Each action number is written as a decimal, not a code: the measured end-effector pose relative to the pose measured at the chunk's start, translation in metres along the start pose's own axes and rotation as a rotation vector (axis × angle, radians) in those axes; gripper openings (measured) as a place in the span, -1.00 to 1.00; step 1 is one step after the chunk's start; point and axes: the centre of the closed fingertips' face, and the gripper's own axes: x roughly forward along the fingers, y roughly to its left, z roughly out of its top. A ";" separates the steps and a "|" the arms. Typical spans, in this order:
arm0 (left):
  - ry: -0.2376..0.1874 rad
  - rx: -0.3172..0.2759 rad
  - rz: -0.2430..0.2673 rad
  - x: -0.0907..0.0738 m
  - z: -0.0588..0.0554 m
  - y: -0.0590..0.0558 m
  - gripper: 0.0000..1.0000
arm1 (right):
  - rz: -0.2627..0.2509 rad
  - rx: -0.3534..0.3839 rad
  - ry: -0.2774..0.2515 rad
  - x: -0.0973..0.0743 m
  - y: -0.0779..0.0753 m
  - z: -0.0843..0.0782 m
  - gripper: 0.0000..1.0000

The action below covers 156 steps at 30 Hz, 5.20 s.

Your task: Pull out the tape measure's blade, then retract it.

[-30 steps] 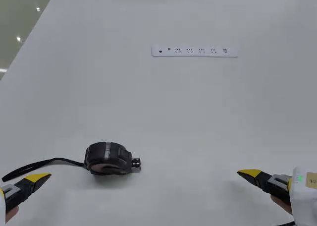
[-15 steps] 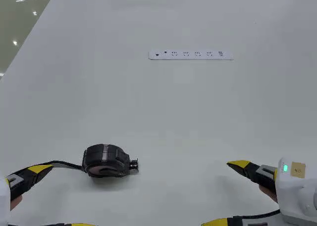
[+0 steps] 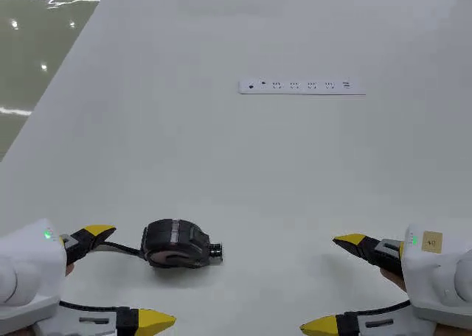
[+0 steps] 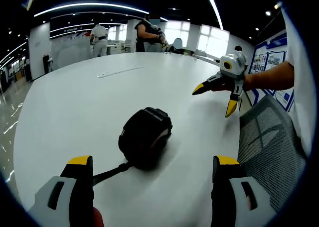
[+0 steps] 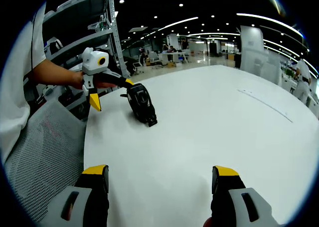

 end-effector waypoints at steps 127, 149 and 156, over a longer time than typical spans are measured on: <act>0.135 0.416 -0.302 0.064 0.007 0.025 -0.43 | 0.290 -0.401 0.000 0.131 0.008 0.058 -0.77; 0.149 0.409 -0.300 0.064 0.007 0.026 -0.43 | 0.270 -0.396 0.020 0.111 -0.007 0.045 -0.79; 0.153 0.404 -0.293 0.063 0.006 0.026 -0.43 | 0.251 -0.398 0.025 0.100 -0.014 0.039 -0.79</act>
